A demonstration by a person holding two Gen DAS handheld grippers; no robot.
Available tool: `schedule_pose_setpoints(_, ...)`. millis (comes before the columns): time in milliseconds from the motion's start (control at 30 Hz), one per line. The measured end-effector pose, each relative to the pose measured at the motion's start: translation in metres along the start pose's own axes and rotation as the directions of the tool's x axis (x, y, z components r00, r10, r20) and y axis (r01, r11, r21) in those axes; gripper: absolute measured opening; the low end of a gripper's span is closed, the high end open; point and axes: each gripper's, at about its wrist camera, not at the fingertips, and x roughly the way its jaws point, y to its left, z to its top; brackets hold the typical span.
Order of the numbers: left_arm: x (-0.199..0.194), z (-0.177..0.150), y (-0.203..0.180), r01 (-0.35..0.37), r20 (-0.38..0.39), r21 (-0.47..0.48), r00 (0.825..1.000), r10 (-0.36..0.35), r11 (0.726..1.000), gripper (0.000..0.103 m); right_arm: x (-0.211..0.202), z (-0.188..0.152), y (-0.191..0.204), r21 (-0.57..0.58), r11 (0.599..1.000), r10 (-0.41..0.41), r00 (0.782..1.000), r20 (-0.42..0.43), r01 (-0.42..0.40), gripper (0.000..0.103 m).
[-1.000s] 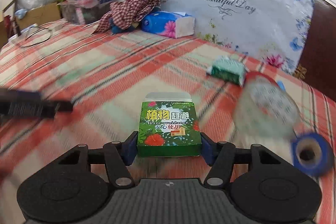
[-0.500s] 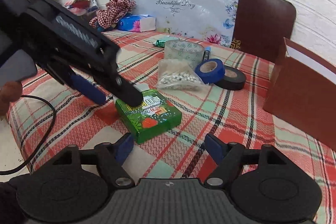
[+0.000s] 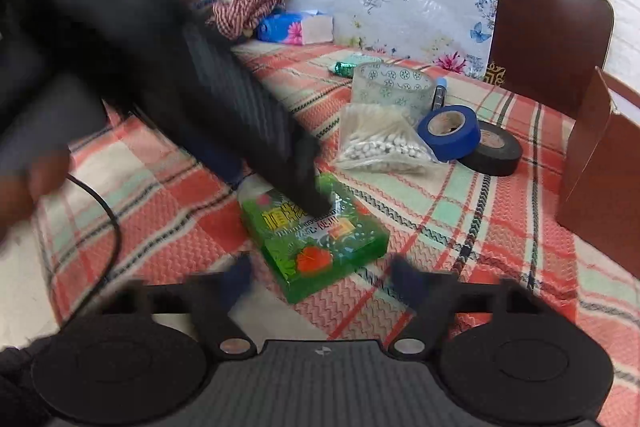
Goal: Organize objects
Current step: 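Carry the tea box into the brown box and release it, then grasp the bag of cotton swabs with the left gripper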
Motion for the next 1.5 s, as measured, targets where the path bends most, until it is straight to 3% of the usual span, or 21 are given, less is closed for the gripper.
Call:
schedule_pose_setpoints(33,-0.003,-0.003,-0.006,-0.004,0.017,0.008,1.0,0.004,1.0,0.048,-0.003,-0.001,-0.001,0.009,1.0,-0.004,1.0,0.009,0.004,0.047)
schedule_pose_setpoints(100,-0.014,0.001,-0.028,-0.03,0.035,0.094,0.999,0.027,0.995,0.046,-0.013,-0.003,0.0,0.01,0.999,-0.054,0.997,0.047,0.054,0.043)
schedule_pose_setpoints(200,-0.041,0.016,-0.066,-0.024,0.114,0.209,0.993,0.0,0.978,0.046,-0.036,0.001,-0.01,0.024,0.988,-0.154,0.977,0.149,0.152,0.044)
schedule_pose_setpoints(300,-0.055,0.043,-0.104,0.01,0.169,0.287,0.984,-0.061,0.958,0.046,-0.055,0.012,-0.037,0.112,0.966,-0.252,0.942,0.221,0.232,0.044)
schedule_pose_setpoints(433,-0.053,0.075,-0.165,0.0,0.229,0.404,0.968,-0.101,0.915,0.046,-0.077,0.028,-0.08,0.175,0.925,-0.375,0.882,0.286,0.336,0.044)
schedule_pose_setpoints(567,-0.036,0.107,-0.213,0.034,0.237,0.469,0.958,-0.162,0.883,0.047,-0.086,0.038,-0.13,0.224,0.879,-0.472,0.833,0.288,0.421,0.045)
schedule_pose_setpoints(633,-0.015,0.121,-0.23,0.067,0.221,0.477,0.956,-0.193,0.876,0.052,-0.082,0.039,-0.154,0.23,0.855,-0.514,0.816,0.263,0.465,0.054)
schedule_pose_setpoints(667,-0.004,0.124,-0.237,0.069,0.227,0.481,0.953,-0.2,0.874,0.06,-0.077,0.037,-0.165,0.231,0.837,-0.545,0.8,0.251,0.497,0.061)
schedule_pose_setpoints(700,0.008,0.126,-0.242,0.035,0.253,0.488,0.951,-0.18,0.872,0.068,-0.072,0.035,-0.176,0.242,0.809,-0.584,0.779,0.227,0.536,0.07)
schedule_pose_setpoints(733,0.02,0.129,-0.247,-0.024,0.286,0.494,0.948,-0.136,0.869,0.069,-0.069,0.032,-0.183,0.259,0.786,-0.612,0.765,0.198,0.561,0.068)
schedule_pose_setpoints(800,0.036,0.127,-0.248,-0.124,0.325,0.488,0.944,-0.048,0.864,0.069,-0.075,0.026,-0.194,0.332,0.768,-0.623,0.758,0.193,0.547,0.067)
schedule_pose_setpoints(900,0.027,0.118,-0.222,-0.078,0.325,0.452,0.942,-0.083,0.888,0.069,-0.09,0.012,-0.19,0.413,0.761,-0.621,0.746,0.24,0.5,0.067)
schedule_pose_setpoints(1000,0.004,0.101,-0.172,-0.071,0.37,0.367,0.926,-0.076,0.928,0.073,-0.096,-0.001,-0.169,0.442,0.812,-0.541,0.776,0.324,0.382,0.068)
schedule_pose_setpoints(1067,-0.01,0.086,-0.126,-0.073,0.386,0.282,0.921,-0.044,0.957,0.077,-0.086,0.0,-0.149,0.412,0.859,-0.452,0.828,0.333,0.303,0.068)
schedule_pose_setpoints(1167,-0.013,0.062,-0.058,-0.187,0.365,0.169,0.924,0.115,0.968,0.077,-0.054,0.006,-0.125,0.342,0.918,-0.3,0.915,0.268,0.2,0.067)
schedule_pose_setpoints(1233,-0.013,0.045,-0.017,-0.249,0.325,0.095,0.923,0.207,0.964,0.077,-0.034,0.015,-0.112,0.299,0.939,-0.241,0.945,0.22,0.169,0.066)
schedule_pose_setpoints(1367,-0.022,0.018,0.053,-0.223,0.274,-0.082,0.932,0.237,0.971,0.077,-0.015,0.036,-0.077,0.227,0.969,-0.139,0.974,0.181,0.096,0.065)
schedule_pose_setpoints(1500,-0.03,0.002,0.085,-0.2,0.268,-0.155,0.934,0.237,0.967,0.077,0.014,0.065,-0.067,0.197,0.972,-0.157,0.977,0.144,0.127,0.063)
